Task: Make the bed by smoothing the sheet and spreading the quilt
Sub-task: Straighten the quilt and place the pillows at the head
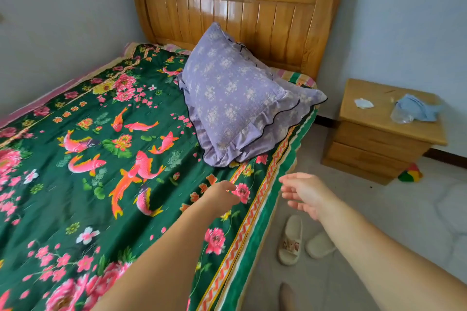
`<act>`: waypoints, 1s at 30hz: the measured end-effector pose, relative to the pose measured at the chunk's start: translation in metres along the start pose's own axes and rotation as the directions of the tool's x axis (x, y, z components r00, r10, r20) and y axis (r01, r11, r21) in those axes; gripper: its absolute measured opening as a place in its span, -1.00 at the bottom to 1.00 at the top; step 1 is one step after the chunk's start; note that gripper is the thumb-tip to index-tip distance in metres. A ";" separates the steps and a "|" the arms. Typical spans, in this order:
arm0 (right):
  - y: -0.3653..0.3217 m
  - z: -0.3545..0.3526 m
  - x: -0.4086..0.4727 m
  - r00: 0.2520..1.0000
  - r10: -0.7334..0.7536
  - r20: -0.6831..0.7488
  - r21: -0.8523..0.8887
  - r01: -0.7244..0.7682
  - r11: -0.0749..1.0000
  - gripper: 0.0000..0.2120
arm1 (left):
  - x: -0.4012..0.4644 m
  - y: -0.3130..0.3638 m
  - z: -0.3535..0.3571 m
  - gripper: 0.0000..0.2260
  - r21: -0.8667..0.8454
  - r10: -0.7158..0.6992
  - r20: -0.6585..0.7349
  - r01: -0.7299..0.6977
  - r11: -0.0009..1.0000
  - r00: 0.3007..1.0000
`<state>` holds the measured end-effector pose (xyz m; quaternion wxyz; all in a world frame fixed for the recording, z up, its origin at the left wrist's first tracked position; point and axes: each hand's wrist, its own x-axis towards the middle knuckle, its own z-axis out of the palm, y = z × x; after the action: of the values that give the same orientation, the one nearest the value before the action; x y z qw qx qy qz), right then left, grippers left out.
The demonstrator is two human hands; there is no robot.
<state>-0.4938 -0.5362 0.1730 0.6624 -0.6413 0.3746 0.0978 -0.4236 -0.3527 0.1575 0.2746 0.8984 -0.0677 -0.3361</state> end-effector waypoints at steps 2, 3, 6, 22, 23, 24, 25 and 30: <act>-0.028 -0.015 0.027 0.999 -0.009 0.042 -0.059 0.012 0.998 -0.92 | 0.028 0.029 -0.006 -0.62 -0.021 -0.007 -0.036 0.006 1.000 0.999; -0.042 -0.021 0.040 0.999 -0.030 0.043 -0.087 0.033 0.996 -0.91 | 0.041 0.043 -0.010 -0.62 -0.032 0.002 -0.052 -0.004 0.999 0.999; -0.079 -0.036 0.088 0.998 -0.061 0.026 -0.151 0.065 0.986 -0.92 | 0.078 0.078 -0.015 -0.61 -0.082 0.024 -0.056 -0.028 0.996 0.998; -0.244 0.006 0.302 0.964 -0.213 0.162 -0.576 0.267 0.772 -0.92 | 0.299 0.126 -0.104 -0.49 -0.641 -0.353 -0.198 0.152 0.753 0.914; -0.254 0.008 0.313 0.962 -0.218 0.165 -0.610 0.273 0.744 -0.91 | 0.309 0.131 -0.110 -0.49 -0.665 -0.363 -0.209 0.140 0.733 0.908; -0.265 0.012 0.326 0.961 -0.215 0.174 -0.633 0.276 0.724 -0.85 | 0.322 0.137 -0.116 -0.49 -0.686 -0.374 -0.208 0.138 0.714 0.904; -0.276 0.017 0.336 0.958 -0.218 0.188 -0.653 0.287 0.701 -0.78 | 0.330 0.141 -0.123 -0.49 -0.698 -0.384 -0.207 0.139 0.702 0.900; -0.307 0.035 0.377 0.942 -0.285 0.178 -0.740 0.319 0.592 -0.53 | 0.355 0.150 -0.135 -0.49 -0.754 -0.432 -0.180 0.158 0.638 0.884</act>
<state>-0.0299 -0.6850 0.1730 0.3463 -0.9109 0.1710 0.1452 -0.0562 -0.5272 0.1217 0.5516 0.7602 0.2689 -0.2136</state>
